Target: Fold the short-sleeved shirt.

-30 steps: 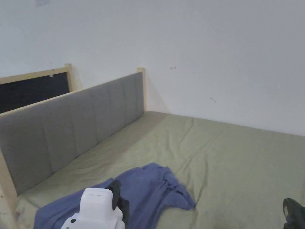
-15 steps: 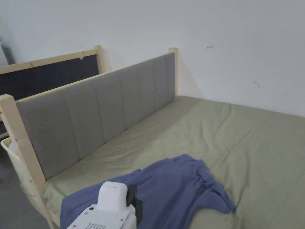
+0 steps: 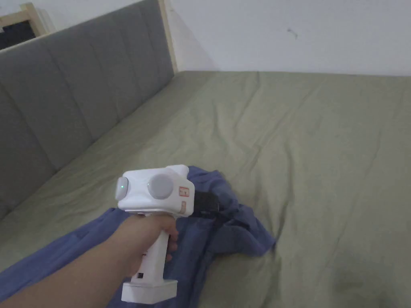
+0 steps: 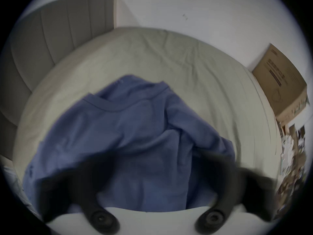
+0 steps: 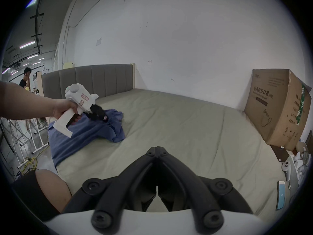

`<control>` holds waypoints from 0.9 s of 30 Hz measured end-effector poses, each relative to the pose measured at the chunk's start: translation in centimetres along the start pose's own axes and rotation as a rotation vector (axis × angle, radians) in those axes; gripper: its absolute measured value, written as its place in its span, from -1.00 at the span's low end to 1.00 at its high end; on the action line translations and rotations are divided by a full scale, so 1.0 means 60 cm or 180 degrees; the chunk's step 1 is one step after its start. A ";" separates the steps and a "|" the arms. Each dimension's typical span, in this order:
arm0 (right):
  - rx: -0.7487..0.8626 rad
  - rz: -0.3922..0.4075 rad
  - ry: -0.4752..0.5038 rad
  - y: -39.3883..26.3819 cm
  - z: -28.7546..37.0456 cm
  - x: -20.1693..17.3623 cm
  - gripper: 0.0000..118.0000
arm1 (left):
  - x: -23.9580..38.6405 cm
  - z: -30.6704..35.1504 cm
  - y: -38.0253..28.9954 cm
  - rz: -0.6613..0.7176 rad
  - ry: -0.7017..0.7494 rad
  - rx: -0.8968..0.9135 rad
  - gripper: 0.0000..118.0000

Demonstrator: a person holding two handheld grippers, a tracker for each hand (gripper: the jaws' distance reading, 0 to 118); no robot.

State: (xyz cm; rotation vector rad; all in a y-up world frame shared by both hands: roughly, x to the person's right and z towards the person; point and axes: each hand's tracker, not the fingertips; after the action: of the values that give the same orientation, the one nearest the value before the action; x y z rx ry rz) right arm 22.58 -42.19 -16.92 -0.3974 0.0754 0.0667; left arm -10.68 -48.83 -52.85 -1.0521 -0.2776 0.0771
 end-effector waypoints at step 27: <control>0.0544 -0.0405 -0.0658 0.007 0.289 0.148 -1.00 | 0.582 0.197 -0.098 -0.2032 -0.1108 0.0706 -0.93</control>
State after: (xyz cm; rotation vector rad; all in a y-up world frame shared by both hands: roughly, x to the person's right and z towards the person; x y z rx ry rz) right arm 32.43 -34.61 -1.93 -0.2220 -0.1474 -0.0245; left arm 19.41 -34.97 -35.70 -0.6872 -0.8882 -0.2816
